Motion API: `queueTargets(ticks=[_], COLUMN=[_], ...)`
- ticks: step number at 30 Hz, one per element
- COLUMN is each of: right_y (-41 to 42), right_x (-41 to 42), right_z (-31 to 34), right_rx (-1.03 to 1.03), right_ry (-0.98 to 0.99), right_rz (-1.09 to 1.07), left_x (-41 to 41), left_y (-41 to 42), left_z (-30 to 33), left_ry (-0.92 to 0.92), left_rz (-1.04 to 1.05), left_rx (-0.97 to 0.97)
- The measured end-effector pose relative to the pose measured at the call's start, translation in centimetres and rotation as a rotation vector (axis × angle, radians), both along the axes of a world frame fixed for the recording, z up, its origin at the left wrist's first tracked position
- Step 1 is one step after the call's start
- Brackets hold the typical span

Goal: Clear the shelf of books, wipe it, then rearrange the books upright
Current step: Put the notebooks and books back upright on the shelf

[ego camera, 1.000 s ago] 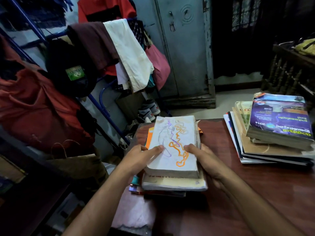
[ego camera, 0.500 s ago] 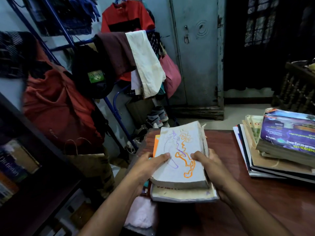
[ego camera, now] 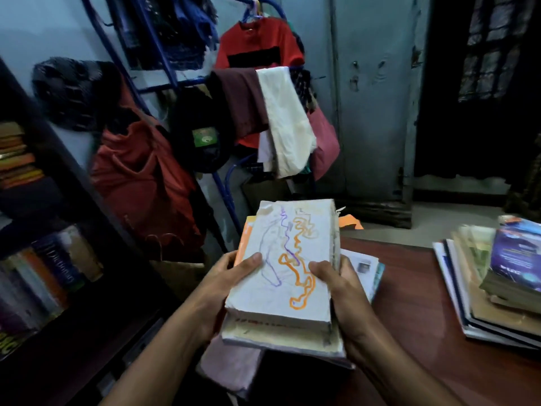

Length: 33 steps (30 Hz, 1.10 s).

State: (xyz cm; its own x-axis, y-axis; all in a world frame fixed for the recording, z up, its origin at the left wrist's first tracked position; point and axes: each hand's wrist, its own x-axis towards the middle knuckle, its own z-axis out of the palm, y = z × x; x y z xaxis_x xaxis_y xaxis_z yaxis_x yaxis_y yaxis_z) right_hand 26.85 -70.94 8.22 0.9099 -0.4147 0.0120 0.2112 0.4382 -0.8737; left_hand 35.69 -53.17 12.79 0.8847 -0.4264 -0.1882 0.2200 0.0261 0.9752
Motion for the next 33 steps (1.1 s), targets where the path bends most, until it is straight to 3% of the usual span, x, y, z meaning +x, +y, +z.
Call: queueTargets(ticks=[8, 19, 21, 23, 26, 28, 33], right_y=[17.3, 44.8, 48.2, 50.0, 51.0, 50.6, 49.4], right_x=[5.7, 7.2, 7.3, 7.5, 8.4, 8.7, 7.5], right_z=[0.3, -2.8, -3.7, -4.0, -3.4, -2.4, -2.4], right_rx=[-0.065, -0.297, -0.512, -0.86, -1.297, -1.365, -1.284], right_ry=[0.041, 0.128, 0.1, 0.018, -0.185, -0.241, -0.277], right_rz=[0.397, 1.041, 1.108, 1.113, 0.961, 0.945, 1.048], left_x=[-1.6, -11.5, -12.9, -13.7, -13.1, -12.4, -12.1], left_y=[19.5, 44.9, 48.0, 50.2, 51.9, 52.2, 52.5], left_z=[-0.5, -5.1, -6.2, -7.5, -9.3, -10.1, -11.1], left_ry=[-0.007, 0.032, 0.043, 0.056, 0.045, 0.01, -0.007], left_rz=[0.383, 0.935, 0.998, 1.067, 1.134, 1.188, 1.313], left_rx=[-0.004, -0.045, -0.035, -0.032, -0.057, -0.033, 0.117])
